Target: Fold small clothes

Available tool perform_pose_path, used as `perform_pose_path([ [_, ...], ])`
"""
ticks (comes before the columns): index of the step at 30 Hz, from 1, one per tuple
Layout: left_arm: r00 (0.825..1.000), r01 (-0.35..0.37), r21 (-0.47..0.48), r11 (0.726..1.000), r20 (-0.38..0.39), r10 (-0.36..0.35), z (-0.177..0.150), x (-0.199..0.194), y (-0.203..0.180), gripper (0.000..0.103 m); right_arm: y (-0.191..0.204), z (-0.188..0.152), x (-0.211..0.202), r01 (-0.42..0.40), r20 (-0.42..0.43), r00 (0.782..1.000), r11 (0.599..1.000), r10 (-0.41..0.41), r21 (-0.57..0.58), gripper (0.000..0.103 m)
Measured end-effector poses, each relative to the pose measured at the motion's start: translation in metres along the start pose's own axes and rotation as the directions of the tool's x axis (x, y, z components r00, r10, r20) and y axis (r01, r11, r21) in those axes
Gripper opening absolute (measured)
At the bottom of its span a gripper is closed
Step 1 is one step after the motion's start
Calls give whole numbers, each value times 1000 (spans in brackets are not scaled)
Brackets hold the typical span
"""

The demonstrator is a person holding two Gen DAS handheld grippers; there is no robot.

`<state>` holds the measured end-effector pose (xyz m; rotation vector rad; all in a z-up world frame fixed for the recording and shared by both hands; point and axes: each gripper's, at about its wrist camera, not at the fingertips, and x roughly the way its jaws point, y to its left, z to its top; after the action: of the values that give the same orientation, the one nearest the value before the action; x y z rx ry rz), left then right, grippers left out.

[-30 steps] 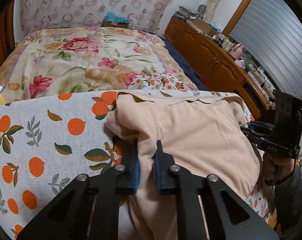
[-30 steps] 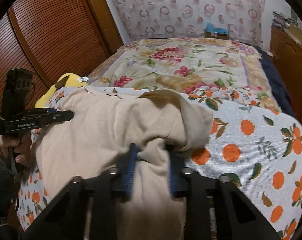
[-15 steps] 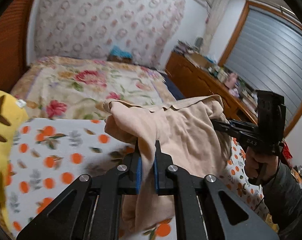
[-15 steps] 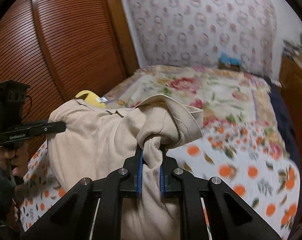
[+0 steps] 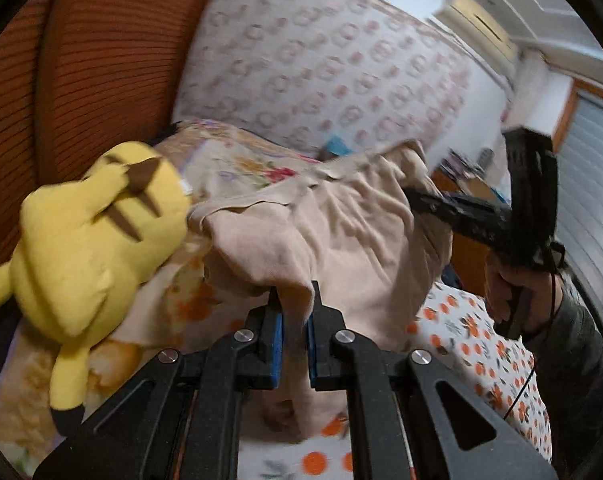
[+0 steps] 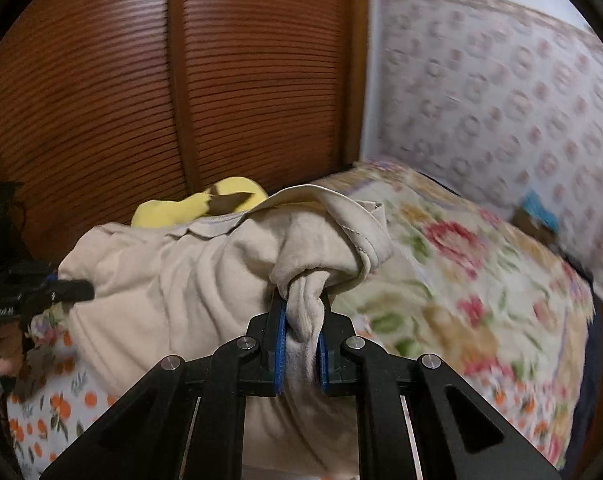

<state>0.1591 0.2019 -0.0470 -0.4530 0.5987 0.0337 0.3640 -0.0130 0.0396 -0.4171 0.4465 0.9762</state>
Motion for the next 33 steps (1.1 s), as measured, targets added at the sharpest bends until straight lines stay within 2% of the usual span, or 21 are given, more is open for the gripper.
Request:
perform_pose_path([
  [3, 999, -49, -53, 997, -8, 48, -12, 2, 19, 10, 8, 23, 40, -24, -30, 999, 998, 22, -59, 12],
  [8, 995, -97, -90, 991, -8, 97, -25, -3, 35, 10, 25, 52, 97, -74, -72, 995, 986, 63, -147, 12],
  [12, 990, -139, -92, 986, -23, 137, -32, -4, 42, 11, 29, 61, 120, -124, -96, 989, 982, 111, -140, 12],
  [14, 988, -151, -87, 985, -40, 148, -34, -1, 45, 11, 25, 60, 129, -108, -122, 988, 987, 93, -123, 12],
  [17, 984, -173, -79, 982, -48, 170, -32, -1, 46, 13, 10, 64, 135, -70, -131, 990, 995, 61, -67, 33],
  [18, 982, -185, -73, 980, -47, 182, -31, -2, 46, 17, 5, 65, 133, -57, -119, 992, 998, 52, -41, 43],
  [19, 982, -188, -67, 980, -47, 185, -31, -3, 46, 18, -2, 64, 131, -48, -108, 993, 999, 45, -22, 46],
  [22, 981, -189, -44, 981, -55, 186, -30, -3, 46, 29, -16, 61, 136, -25, -114, 993, 999, 27, 22, 46],
  [24, 981, -192, -29, 981, -47, 190, -30, -6, 45, 44, -15, 55, 144, -21, -128, 991, 999, 27, 49, 46],
  [25, 981, -192, -20, 981, -43, 191, -30, -7, 44, 45, -17, 51, 147, -16, -135, 991, 998, 24, 61, 46],
  [26, 980, -197, -8, 980, -38, 196, -30, -9, 43, 54, -15, 48, 152, -7, -143, 990, 998, 17, 70, 46],
  [27, 978, -205, 2, 979, -30, 205, -30, -12, 42, 73, -9, 45, 149, -5, -145, 989, 997, 16, 75, 46],
  [28, 976, -217, 14, 976, -14, 217, -30, -16, 41, 82, -7, 43, 148, -7, -144, 989, 997, 18, 80, 46],
  [29, 976, -217, 20, 976, -3, 217, -29, -19, 40, 86, -5, 42, 146, -5, -141, 990, 996, 18, 88, 46],
  [33, 967, -255, 89, 963, 10, 255, -26, -27, 30, 86, -2, 31, 121, -16, -119, 992, 990, 34, 142, 46],
])
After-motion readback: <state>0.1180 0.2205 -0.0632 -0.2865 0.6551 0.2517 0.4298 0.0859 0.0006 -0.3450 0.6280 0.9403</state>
